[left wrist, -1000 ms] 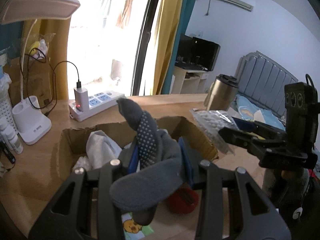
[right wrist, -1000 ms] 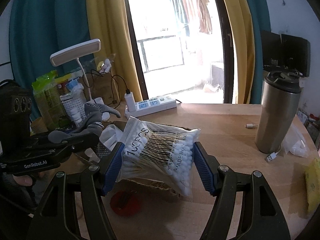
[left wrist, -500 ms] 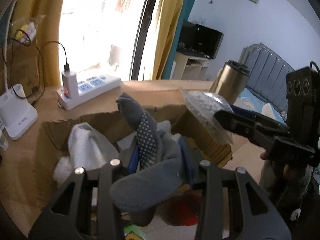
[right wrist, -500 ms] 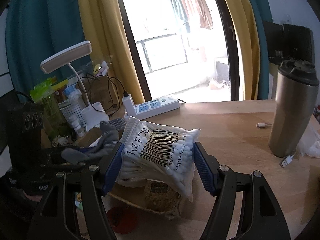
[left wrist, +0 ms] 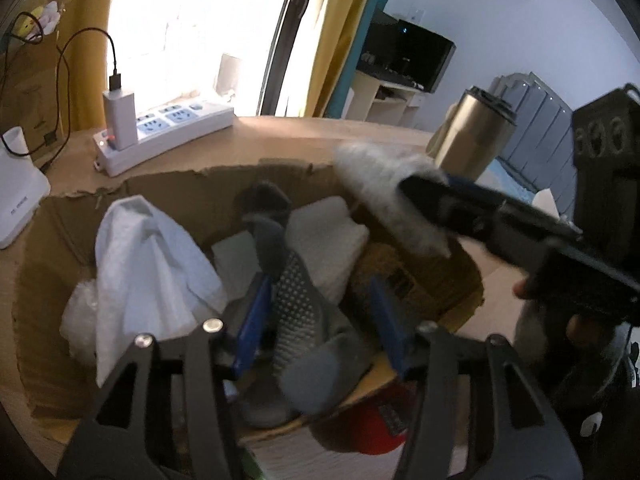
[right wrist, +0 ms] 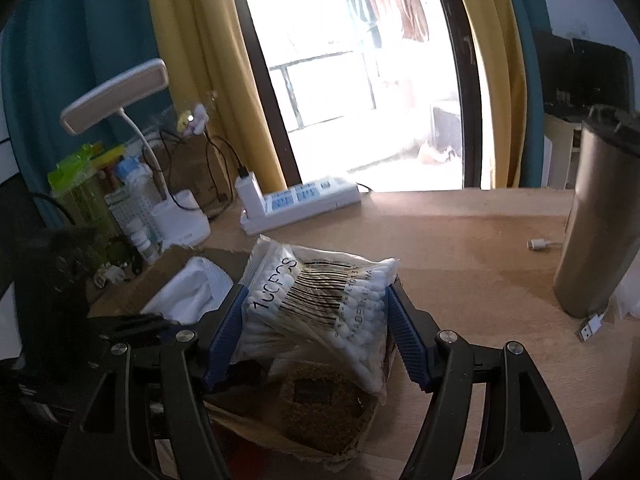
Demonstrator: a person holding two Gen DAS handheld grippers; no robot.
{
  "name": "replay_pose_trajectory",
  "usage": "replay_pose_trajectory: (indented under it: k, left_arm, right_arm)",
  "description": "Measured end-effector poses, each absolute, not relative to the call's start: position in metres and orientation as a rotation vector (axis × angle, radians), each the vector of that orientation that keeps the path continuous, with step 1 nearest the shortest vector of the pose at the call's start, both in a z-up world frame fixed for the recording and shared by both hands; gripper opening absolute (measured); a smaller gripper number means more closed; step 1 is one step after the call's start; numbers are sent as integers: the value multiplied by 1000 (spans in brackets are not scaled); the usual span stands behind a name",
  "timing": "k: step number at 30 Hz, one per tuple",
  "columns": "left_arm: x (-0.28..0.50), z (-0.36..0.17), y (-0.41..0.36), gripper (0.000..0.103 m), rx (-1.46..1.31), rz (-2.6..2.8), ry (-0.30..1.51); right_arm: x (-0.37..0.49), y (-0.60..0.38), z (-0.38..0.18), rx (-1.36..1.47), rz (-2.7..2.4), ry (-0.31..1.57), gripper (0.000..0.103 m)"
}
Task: Organize soft objects
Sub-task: 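Lower the swab pack into the box and open the right gripper while the left releases the sock, then withdraw both grippers toward the red pompom keychain and the cartoon tissue pack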
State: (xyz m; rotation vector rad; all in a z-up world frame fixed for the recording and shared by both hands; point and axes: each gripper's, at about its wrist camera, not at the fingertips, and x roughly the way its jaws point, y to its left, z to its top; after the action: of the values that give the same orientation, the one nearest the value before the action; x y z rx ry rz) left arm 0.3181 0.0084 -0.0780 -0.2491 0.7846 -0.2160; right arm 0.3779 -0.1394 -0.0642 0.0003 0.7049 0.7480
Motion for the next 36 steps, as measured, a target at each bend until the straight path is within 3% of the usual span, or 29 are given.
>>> replay_pose_trajectory:
  k: [3, 6, 12, 15, 36]
  left_arm:
    - [317, -78, 12, 65, -262, -210, 783]
    - [315, -74, 17, 66, -281, -202, 769]
    - [308, -63, 18, 67, -274, -192, 735]
    - [305, -58, 18, 67, -266, -187, 721]
    - [243, -30, 42, 68, -269, -110, 612]
  right_arm:
    - [379, -137, -66, -1, 737, 714, 72]
    - [378, -135, -66, -11, 723, 721, 73]
    - [372, -130, -65, -38, 693, 726, 75]
    - [367, -131, -62, -54, 672, 715, 87]
    - [308, -144, -24, -74, 624, 633, 87]
